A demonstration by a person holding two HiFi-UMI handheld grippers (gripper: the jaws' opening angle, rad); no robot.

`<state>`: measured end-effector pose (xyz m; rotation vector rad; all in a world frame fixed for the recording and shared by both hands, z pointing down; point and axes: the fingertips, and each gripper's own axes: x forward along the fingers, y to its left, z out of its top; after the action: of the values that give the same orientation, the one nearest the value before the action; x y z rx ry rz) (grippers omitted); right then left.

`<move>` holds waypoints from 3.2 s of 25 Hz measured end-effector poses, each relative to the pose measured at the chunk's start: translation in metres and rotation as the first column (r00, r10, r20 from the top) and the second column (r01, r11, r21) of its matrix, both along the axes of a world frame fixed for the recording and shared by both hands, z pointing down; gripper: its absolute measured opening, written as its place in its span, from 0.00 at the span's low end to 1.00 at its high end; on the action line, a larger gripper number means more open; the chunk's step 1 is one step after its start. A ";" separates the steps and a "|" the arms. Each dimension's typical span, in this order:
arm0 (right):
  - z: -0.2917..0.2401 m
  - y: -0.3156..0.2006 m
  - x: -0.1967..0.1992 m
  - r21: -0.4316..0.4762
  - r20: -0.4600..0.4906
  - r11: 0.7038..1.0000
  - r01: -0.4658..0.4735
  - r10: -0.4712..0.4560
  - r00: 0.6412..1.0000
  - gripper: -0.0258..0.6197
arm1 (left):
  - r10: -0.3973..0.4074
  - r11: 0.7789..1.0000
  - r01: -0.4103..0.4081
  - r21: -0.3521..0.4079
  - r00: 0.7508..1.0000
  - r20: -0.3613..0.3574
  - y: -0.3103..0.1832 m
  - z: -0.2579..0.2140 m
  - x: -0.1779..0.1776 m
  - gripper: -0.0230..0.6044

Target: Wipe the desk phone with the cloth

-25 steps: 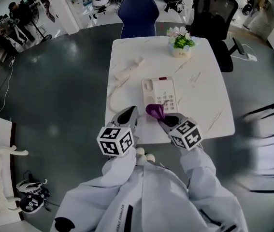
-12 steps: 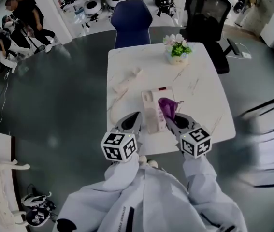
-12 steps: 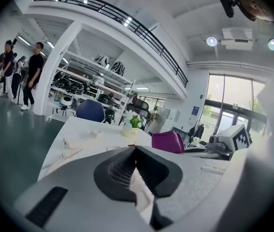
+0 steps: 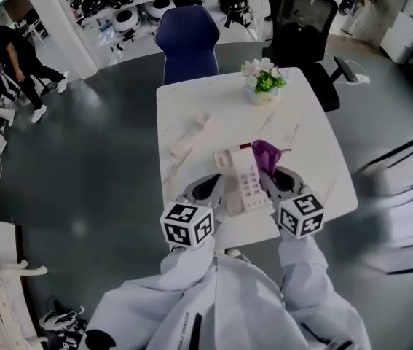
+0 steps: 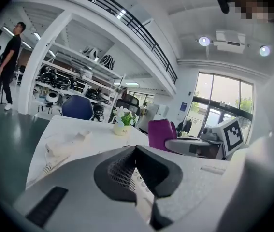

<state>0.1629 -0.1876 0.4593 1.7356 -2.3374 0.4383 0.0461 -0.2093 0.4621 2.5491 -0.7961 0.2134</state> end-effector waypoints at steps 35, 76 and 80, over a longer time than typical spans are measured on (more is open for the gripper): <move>0.065 -0.095 0.008 -0.165 -0.393 0.943 0.291 -0.333 0.857 0.10 | -0.158 0.981 0.164 -0.106 0.986 0.060 -0.030 0.042 0.027 0.03; 0.103 -0.049 -0.011 -0.331 -0.315 0.851 0.408 -0.507 0.803 0.10 | -0.257 0.959 0.263 -0.109 0.964 0.065 0.011 0.042 0.013 0.03; 0.103 -0.042 -0.011 -0.337 -0.307 0.846 0.412 -0.513 0.802 0.10 | -0.258 0.959 0.264 -0.106 0.964 0.063 0.015 0.040 0.013 0.03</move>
<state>0.1519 -0.2298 0.5628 0.9642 -2.1889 0.2595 0.0594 -0.1943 0.5020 2.3112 -1.0961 0.2284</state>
